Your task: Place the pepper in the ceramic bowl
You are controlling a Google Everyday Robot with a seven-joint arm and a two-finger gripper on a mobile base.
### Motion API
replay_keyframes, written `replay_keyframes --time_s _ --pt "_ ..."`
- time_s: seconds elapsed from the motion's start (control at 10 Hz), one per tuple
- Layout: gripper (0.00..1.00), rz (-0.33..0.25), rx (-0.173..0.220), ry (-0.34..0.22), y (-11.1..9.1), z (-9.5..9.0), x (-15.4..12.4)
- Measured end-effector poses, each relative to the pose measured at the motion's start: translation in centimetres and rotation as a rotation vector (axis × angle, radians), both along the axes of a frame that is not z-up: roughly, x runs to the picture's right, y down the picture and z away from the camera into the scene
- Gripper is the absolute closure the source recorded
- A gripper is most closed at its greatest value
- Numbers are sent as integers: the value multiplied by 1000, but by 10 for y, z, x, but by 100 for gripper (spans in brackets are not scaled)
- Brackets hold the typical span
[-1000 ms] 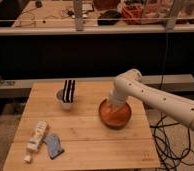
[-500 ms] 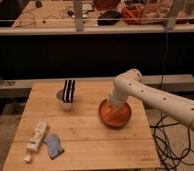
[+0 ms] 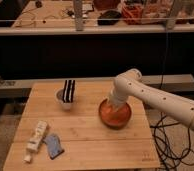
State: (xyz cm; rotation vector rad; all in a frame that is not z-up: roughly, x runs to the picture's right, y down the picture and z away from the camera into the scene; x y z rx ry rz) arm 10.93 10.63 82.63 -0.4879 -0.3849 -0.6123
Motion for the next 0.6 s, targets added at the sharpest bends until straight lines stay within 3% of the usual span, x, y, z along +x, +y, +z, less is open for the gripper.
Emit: replay_keyframes --time_s 0.6 --pt "98 2 -7 1 1 -1 1"
